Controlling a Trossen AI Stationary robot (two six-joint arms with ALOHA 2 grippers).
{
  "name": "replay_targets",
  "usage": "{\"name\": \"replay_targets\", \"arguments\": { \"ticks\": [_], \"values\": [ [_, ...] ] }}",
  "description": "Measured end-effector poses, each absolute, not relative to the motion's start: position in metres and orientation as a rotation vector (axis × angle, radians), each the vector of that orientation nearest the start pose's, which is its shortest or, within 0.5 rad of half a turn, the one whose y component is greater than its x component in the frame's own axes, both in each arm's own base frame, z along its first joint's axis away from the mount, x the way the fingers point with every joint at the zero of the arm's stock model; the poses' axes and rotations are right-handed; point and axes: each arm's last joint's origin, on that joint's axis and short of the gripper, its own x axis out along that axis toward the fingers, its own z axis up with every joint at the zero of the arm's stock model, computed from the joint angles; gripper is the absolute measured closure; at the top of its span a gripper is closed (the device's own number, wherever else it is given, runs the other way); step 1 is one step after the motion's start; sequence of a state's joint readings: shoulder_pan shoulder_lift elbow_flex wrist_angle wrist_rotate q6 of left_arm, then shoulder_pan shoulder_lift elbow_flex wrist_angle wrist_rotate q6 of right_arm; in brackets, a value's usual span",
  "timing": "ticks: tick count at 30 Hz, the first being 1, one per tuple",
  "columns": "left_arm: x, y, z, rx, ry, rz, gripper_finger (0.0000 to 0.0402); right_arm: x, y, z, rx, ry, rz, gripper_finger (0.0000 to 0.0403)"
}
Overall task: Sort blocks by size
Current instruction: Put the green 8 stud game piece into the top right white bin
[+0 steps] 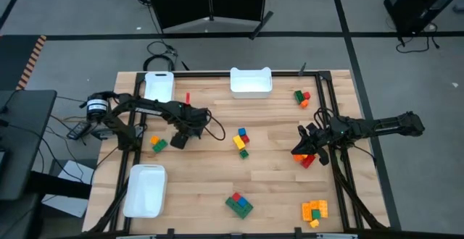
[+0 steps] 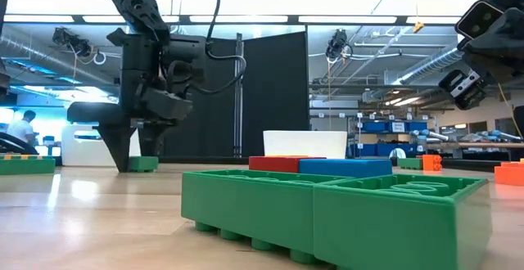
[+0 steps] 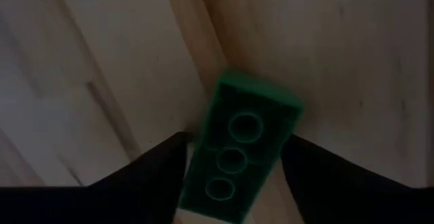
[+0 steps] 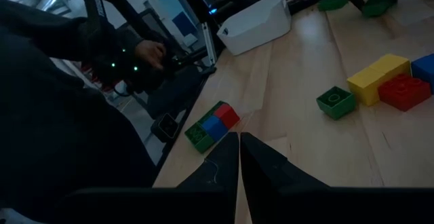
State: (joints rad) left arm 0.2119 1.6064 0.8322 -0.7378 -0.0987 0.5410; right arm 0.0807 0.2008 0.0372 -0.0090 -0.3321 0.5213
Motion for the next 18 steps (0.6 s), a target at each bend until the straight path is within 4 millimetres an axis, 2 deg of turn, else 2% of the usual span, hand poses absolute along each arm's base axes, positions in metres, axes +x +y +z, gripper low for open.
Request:
{"name": "replay_targets", "arguments": {
  "ticks": [4, 8, 15, 18],
  "values": [
    [0.246, 0.055, 0.142, 0.299, 1.538, -0.138, 0.0217, 0.105, 0.018, 0.159, 0.534, 0.276, 0.358, 0.0375],
    [0.246, 0.054, 0.142, 0.279, 1.541, -0.121, 0.0240, 0.105, 0.018, 0.159, 0.534, 0.276, 0.358, 0.0375],
    [0.249, 0.052, 0.145, 0.229, 1.546, -0.055, 0.0244, 0.105, 0.018, 0.159, 0.534, 0.276, 0.358, 0.0375],
    [0.257, 0.054, 0.152, 0.216, 1.504, -0.012, 0.0244, 0.105, 0.018, 0.159, 0.534, 0.276, 0.358, 0.0375]
  ]
}}
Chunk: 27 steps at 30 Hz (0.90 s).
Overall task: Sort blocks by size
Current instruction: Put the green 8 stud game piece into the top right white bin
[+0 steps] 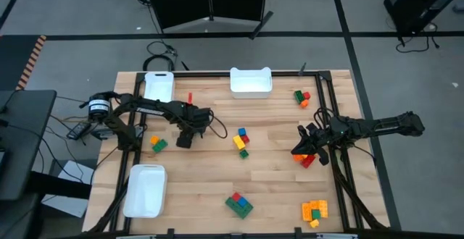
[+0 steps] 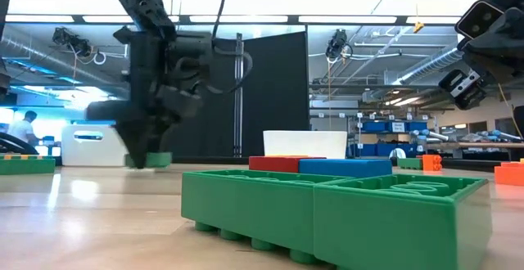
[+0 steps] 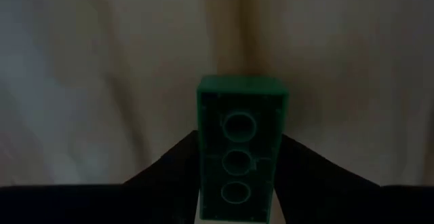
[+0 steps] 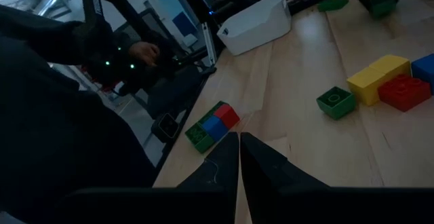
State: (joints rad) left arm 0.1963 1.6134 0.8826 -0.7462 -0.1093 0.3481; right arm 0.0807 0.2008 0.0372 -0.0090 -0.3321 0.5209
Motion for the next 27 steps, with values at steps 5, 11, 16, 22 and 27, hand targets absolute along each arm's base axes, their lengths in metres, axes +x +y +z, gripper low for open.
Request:
{"name": "replay_targets", "arguments": {
  "ticks": [5, 11, 16, 22, 27],
  "values": [
    [0.268, 0.056, 0.167, 0.105, 1.463, 0.097, 0.0244, 0.105, 0.018, 0.159, 0.534, 0.276, 0.358, 0.0375],
    [0.286, 0.060, 0.197, -0.008, 1.365, 0.202, 0.0244, 0.105, 0.018, 0.159, 0.534, 0.276, 0.358, 0.0375],
    [0.303, 0.063, 0.228, -0.098, 1.238, 0.282, 0.0244, 0.105, 0.018, 0.159, 0.534, 0.276, 0.358, 0.0375],
    [0.320, 0.079, 0.266, -0.193, 1.082, 0.372, 0.0244, 0.105, 0.018, 0.159, 0.534, 0.276, 0.358, 0.0375],
    [0.342, 0.109, 0.283, -0.186, 1.026, 0.411, 0.0244, 0.105, 0.018, 0.159, 0.534, 0.276, 0.359, 0.0375]
  ]
}}
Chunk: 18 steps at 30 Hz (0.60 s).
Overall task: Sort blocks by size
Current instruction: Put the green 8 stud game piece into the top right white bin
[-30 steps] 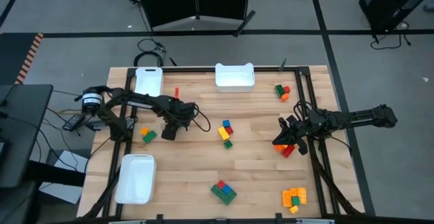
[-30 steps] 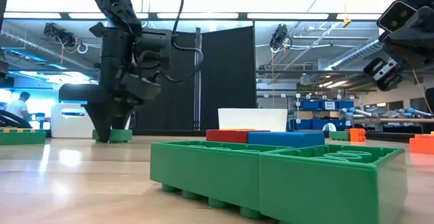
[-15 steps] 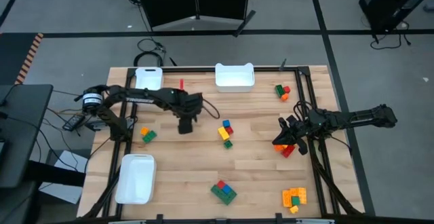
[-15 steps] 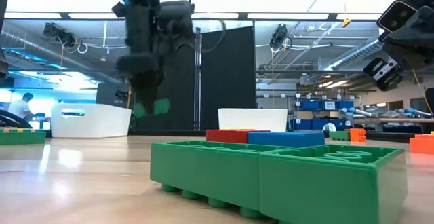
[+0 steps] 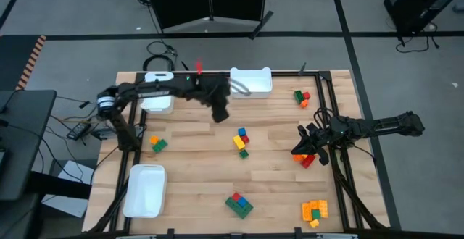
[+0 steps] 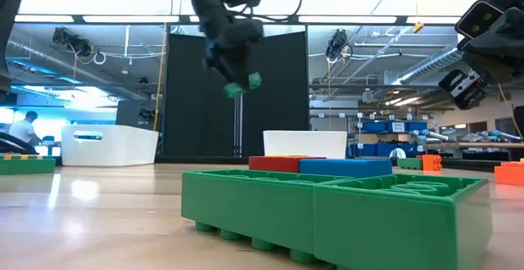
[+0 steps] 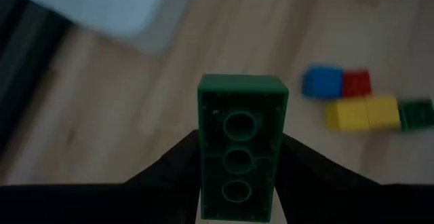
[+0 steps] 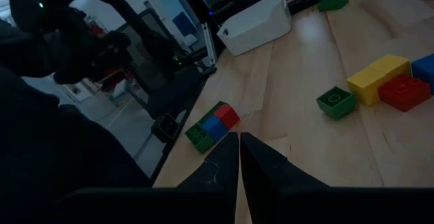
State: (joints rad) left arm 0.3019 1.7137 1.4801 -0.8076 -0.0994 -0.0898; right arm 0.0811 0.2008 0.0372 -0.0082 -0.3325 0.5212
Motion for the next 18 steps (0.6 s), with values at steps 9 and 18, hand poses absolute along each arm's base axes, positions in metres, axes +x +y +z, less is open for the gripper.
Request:
{"name": "replay_targets", "arguments": {
  "ticks": [9, 18],
  "values": [
    [0.400, 0.191, 0.290, -0.127, 0.940, 0.452, 0.0244, 0.105, 0.018, 0.159, 0.534, 0.275, 0.358, 0.0375],
    [0.442, 0.250, 0.251, -0.145, 0.865, 0.502, 0.0244, 0.105, 0.018, 0.159, 0.534, 0.275, 0.359, 0.0375]
  ]
}}
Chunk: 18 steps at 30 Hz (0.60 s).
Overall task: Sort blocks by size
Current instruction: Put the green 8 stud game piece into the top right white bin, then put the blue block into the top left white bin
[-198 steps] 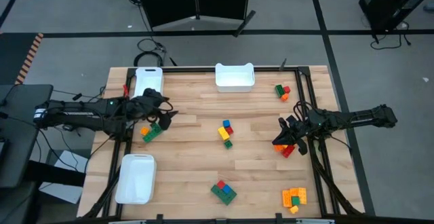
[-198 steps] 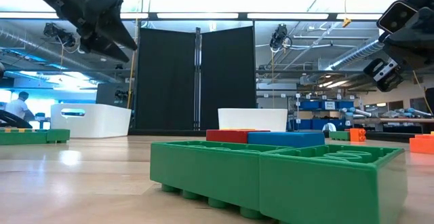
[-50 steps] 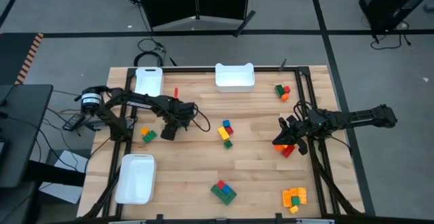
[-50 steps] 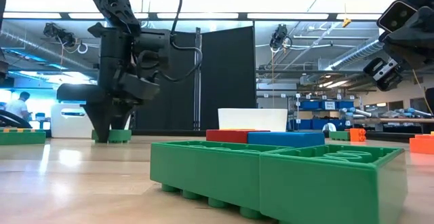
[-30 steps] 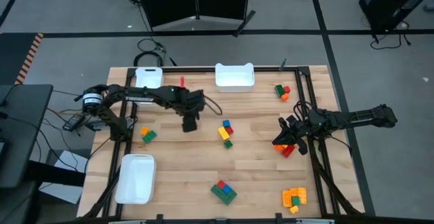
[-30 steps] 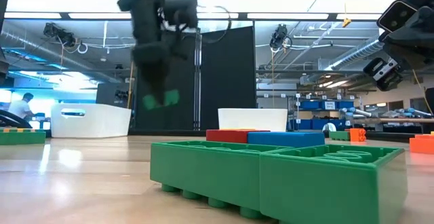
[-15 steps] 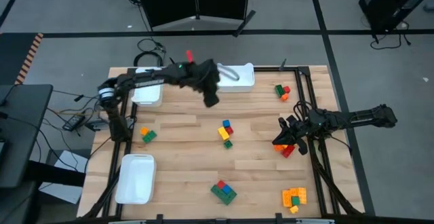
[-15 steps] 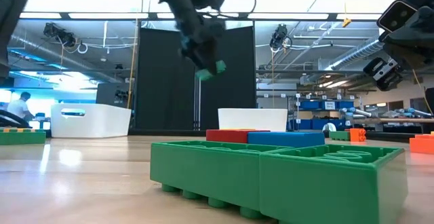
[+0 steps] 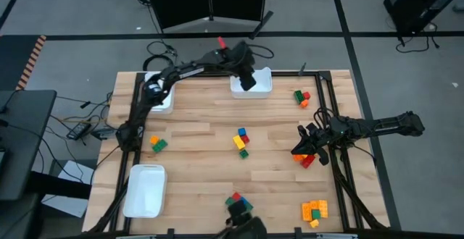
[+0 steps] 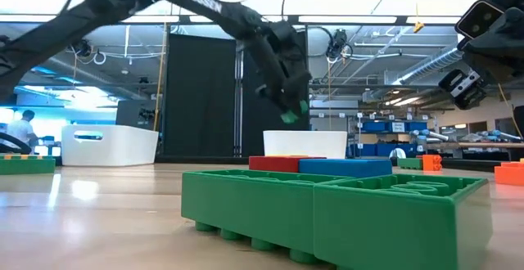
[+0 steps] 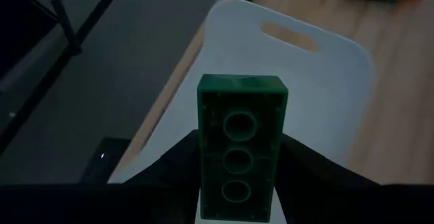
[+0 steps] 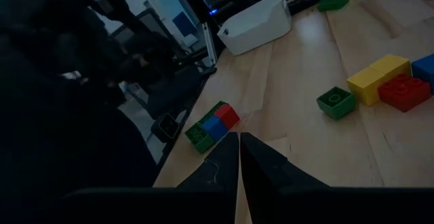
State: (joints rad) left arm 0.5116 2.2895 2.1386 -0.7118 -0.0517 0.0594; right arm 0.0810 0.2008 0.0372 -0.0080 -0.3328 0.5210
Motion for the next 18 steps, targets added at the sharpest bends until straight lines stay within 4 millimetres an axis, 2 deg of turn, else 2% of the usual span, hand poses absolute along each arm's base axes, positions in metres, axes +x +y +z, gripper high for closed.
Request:
{"name": "replay_targets", "arguments": {
  "ticks": [5, 18],
  "values": [
    [0.450, 0.259, 0.232, -0.188, 0.870, 0.520, 0.0238, 0.105, 0.018, 0.159, 0.534, 0.276, 0.359, 0.0375],
    [0.450, 0.263, 0.239, -0.156, 0.822, 0.526, 0.0180, 0.105, 0.018, 0.159, 0.534, 0.276, 0.359, 0.0375]
  ]
}}
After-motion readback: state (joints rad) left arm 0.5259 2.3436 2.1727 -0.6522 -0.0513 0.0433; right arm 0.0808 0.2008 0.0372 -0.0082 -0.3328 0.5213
